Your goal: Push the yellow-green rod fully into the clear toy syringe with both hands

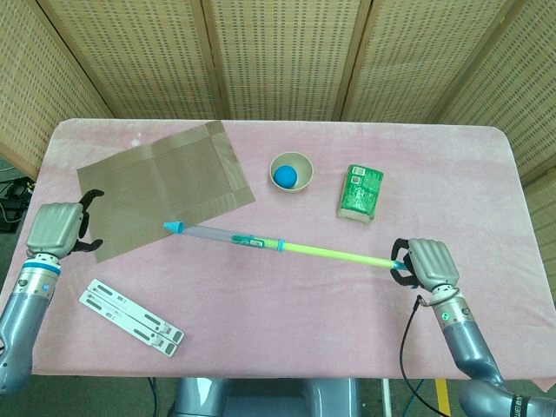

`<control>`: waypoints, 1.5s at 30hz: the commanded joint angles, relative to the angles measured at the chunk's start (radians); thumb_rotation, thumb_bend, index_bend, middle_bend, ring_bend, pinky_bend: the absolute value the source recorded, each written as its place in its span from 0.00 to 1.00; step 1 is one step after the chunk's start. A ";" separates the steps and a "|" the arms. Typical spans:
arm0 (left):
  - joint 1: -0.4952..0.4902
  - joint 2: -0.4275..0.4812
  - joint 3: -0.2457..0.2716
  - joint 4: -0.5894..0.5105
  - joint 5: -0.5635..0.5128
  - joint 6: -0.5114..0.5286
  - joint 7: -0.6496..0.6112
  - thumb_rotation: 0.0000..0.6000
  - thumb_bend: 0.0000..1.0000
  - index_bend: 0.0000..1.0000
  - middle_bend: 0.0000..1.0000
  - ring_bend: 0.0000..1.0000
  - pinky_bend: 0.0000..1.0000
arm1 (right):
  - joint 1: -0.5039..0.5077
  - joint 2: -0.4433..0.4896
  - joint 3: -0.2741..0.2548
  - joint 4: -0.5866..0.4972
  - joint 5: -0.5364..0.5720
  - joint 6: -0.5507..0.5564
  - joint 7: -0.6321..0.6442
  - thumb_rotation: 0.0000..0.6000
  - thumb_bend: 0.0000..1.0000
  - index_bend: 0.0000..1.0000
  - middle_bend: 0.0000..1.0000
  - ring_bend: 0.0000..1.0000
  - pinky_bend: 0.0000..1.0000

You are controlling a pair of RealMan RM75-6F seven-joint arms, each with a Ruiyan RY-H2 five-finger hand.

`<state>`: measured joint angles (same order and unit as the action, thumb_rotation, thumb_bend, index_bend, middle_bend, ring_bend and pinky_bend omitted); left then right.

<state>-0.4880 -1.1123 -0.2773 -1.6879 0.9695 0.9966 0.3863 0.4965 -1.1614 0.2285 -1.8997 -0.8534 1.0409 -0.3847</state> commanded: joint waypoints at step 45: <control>-0.476 -0.199 0.121 0.077 -0.476 -0.130 0.241 1.00 0.36 0.50 0.82 0.72 0.65 | 0.047 0.089 -0.053 -0.072 0.018 -0.010 0.079 1.00 0.66 0.85 1.00 1.00 0.76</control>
<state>-0.9629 -1.3087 -0.1581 -1.6102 0.4898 0.8633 0.6289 0.5429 -1.0723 0.1752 -1.9717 -0.8357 1.0308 -0.3054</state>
